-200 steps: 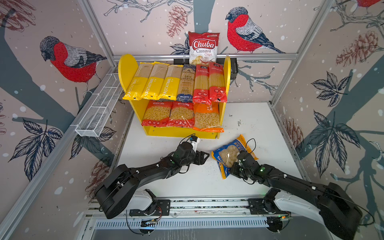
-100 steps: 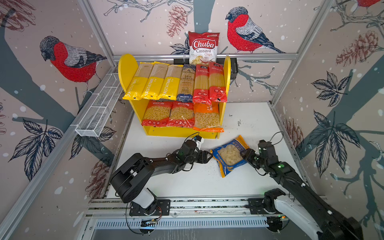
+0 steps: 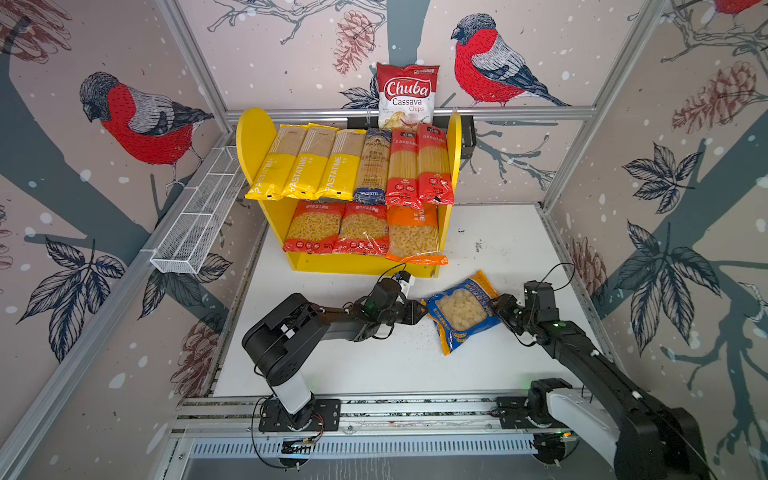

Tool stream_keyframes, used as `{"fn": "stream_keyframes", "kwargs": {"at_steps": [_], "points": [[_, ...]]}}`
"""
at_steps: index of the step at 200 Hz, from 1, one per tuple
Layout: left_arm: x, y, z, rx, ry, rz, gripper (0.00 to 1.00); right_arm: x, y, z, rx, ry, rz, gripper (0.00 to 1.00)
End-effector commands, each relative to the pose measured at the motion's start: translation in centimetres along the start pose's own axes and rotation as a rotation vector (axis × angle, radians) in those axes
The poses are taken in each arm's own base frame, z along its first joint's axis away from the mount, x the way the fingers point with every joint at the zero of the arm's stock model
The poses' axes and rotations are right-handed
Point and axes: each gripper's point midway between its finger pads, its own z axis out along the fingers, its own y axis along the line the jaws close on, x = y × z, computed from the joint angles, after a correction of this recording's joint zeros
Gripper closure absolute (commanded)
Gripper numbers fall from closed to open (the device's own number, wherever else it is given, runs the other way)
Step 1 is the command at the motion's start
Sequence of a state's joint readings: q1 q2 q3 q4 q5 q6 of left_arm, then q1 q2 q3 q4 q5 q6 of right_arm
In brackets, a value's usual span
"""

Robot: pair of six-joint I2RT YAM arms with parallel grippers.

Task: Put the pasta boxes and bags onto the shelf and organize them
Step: 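Grasp the orecchiette bag ends with both grippers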

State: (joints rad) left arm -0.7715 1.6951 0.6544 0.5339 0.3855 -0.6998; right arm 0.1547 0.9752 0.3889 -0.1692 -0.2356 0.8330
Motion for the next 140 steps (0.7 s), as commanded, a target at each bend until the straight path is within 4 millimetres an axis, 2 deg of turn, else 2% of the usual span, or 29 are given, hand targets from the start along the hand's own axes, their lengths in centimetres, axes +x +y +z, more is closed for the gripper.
{"fn": "stream_keyframes", "kwargs": {"at_steps": [1, 18, 63, 97, 140], "points": [[-0.6, -1.3, -0.1, 0.056, -0.025, 0.019, 0.91, -0.7, 0.6, 0.6, -0.029, -0.027, -0.028, 0.49], [0.0, -0.9, -0.6, 0.042, -0.013, 0.019, 1.00, -0.7, 0.6, 1.0, -0.026, -0.027, -0.034, 0.49], [2.9, 0.3, -3.1, 0.000, 0.028, 0.001, 1.00, 0.1, 1.5, 2.5, -0.016, -0.007, -0.064, 0.50], [5.1, 1.5, -5.6, -0.050, 0.044, -0.011, 1.00, 1.0, 3.3, 4.1, -0.026, 0.014, -0.101, 0.50], [7.2, 2.4, -7.2, -0.070, 0.071, -0.050, 1.00, 1.9, 6.2, 6.3, -0.042, 0.054, -0.152, 0.50]]}}
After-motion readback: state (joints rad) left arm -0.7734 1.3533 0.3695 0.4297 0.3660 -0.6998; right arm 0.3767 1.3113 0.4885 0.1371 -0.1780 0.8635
